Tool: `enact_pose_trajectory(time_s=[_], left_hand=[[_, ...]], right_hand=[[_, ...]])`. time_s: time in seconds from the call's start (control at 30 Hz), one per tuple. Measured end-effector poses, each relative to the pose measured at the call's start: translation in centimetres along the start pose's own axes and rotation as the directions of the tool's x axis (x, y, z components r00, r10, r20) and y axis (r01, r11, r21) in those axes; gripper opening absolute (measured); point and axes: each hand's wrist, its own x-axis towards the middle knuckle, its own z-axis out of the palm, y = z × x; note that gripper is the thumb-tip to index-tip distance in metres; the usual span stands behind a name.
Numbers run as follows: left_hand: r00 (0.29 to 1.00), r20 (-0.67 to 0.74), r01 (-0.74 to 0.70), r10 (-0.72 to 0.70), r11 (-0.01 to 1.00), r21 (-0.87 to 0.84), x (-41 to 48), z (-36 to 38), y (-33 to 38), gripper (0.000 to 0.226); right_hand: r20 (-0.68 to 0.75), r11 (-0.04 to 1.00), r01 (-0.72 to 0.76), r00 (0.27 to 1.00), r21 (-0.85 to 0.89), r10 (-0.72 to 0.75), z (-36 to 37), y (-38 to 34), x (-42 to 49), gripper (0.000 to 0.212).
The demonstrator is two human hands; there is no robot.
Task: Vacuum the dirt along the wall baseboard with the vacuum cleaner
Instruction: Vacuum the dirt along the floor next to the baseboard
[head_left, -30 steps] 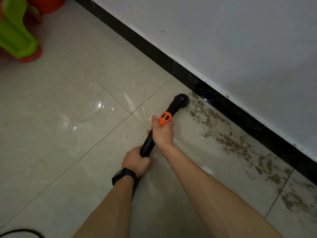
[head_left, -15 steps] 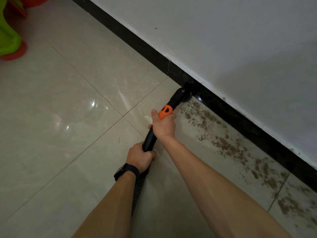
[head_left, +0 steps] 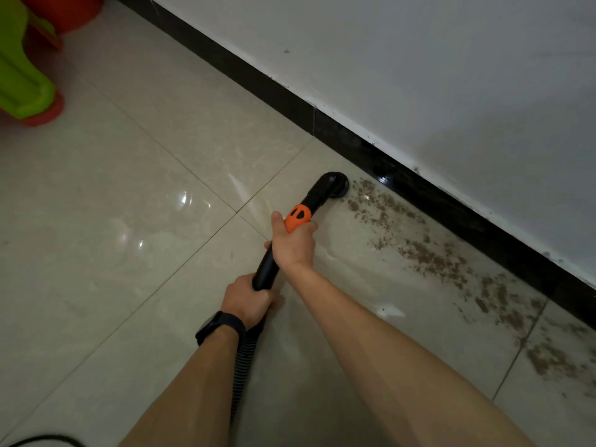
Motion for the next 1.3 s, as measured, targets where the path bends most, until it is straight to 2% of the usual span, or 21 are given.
enact_pose_trajectory(time_s=[0.33,0.5,1.03,1.17,1.3], left_hand=[[0.999,-0.016,0.032,-0.031,0.996,0.081,-2.6,-2.2,-3.6,0.021],[1.0,-0.003,0.004,-0.004,0.997,0.071,-2.0,-1.9,-1.7,0.014],[0.999,0.041,-0.035,0.035,0.999,-0.023,1.2,1.9,2.6,0.019],[0.998,0.042,-0.041,0.042,0.999,-0.031,1.9,2.7,3.0,0.005],[0.998,0.037,-0.05,0.052,0.998,-0.04,2.2,2.9,3.0,0.006]], right_hand=[[0.0,0.996,-0.027,1.0,0.085,0.027,2.3,2.7,-4.1,0.045],[-0.045,0.997,-0.009,0.999,0.071,0.012,1.5,1.4,-2.5,0.044],[-0.115,0.998,0.028,0.993,-0.062,-0.035,-1.9,-1.0,2.4,0.047],[-0.116,0.997,0.03,0.992,-0.065,-0.038,-2.8,-1.3,3.3,0.046],[-0.111,0.997,0.032,0.993,-0.066,-0.04,-2.8,-1.2,3.7,0.046]])
